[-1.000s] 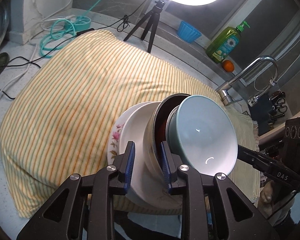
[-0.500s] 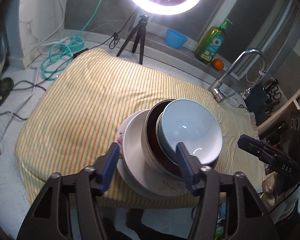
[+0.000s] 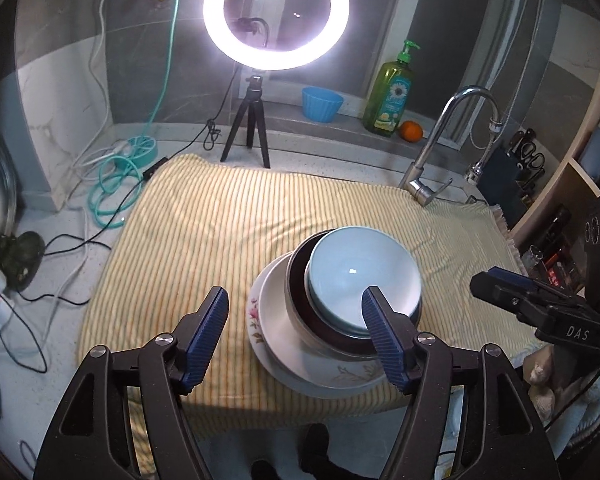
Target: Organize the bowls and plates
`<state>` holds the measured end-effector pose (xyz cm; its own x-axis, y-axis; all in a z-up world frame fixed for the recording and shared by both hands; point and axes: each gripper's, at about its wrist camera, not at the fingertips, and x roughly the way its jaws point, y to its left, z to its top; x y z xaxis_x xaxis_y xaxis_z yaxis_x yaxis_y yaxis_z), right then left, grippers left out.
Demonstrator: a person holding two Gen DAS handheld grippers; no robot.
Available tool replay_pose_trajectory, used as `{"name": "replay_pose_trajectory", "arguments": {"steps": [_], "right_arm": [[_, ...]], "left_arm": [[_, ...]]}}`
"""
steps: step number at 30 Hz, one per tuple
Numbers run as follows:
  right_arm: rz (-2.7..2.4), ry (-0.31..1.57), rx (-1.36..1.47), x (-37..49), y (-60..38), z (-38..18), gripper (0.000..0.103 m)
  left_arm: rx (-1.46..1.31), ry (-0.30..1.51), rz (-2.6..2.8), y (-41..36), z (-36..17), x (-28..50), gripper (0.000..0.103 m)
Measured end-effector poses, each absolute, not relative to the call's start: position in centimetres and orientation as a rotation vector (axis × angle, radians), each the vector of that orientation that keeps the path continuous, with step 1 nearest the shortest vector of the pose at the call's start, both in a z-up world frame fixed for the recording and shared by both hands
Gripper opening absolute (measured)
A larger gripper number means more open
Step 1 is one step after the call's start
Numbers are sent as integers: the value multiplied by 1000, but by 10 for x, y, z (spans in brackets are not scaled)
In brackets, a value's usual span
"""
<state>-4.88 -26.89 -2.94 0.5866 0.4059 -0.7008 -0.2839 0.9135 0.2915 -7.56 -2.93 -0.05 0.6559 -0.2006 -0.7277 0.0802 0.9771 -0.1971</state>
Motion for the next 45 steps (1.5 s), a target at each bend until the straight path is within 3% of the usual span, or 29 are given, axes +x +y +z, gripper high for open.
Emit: {"name": "replay_pose_trajectory", "arguments": {"steps": [45], "right_arm": [[380,832,171,-59,-271,-22,88]], "left_arm": [[-141,802,-122,-28,10,-77,71]]}}
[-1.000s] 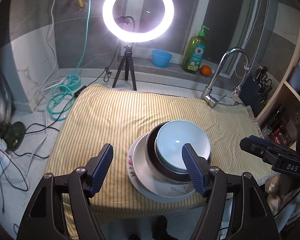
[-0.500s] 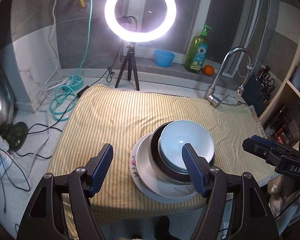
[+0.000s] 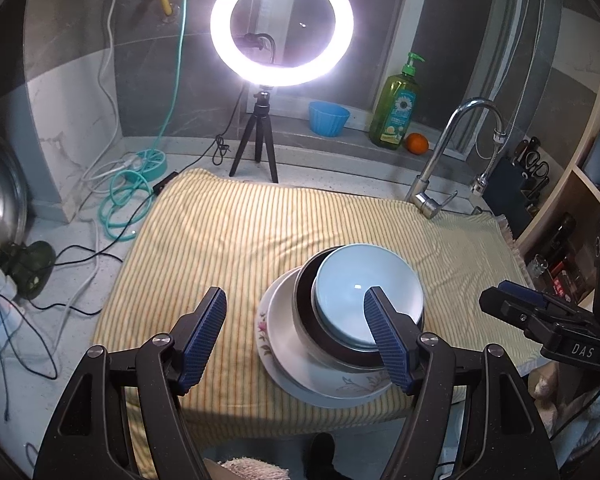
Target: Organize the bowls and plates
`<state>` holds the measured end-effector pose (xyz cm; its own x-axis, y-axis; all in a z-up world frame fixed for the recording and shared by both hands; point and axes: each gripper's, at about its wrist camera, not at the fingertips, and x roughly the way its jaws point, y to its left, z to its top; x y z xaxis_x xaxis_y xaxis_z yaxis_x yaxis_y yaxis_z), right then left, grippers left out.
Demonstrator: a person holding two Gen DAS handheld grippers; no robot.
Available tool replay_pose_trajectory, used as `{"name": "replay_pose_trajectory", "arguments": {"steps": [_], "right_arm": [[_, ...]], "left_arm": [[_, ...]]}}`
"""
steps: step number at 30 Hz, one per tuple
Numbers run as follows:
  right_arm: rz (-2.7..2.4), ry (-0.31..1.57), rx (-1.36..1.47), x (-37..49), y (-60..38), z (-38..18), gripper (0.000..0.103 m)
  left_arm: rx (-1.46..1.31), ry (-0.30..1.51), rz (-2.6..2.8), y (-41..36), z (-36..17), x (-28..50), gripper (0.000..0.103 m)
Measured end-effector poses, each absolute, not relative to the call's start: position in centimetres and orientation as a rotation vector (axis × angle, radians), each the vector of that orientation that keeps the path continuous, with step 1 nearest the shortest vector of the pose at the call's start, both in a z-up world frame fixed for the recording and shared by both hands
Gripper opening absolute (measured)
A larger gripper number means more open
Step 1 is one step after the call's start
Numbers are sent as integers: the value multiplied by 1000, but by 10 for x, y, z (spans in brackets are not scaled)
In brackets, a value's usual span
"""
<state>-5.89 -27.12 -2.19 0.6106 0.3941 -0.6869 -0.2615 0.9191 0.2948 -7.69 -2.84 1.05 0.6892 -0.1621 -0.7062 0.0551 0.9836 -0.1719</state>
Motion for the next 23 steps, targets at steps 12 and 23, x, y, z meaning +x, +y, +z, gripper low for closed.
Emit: {"name": "replay_pose_trajectory", "arguments": {"steps": [12,23], "right_arm": [[377,842,179,-59,-272,-25,88],[374,855,181,-54,-274,-32,88]], "left_arm": [[-131,806,-113,-32,9,-75,71],[-116,801,-95,-35,6,-71,72]]}}
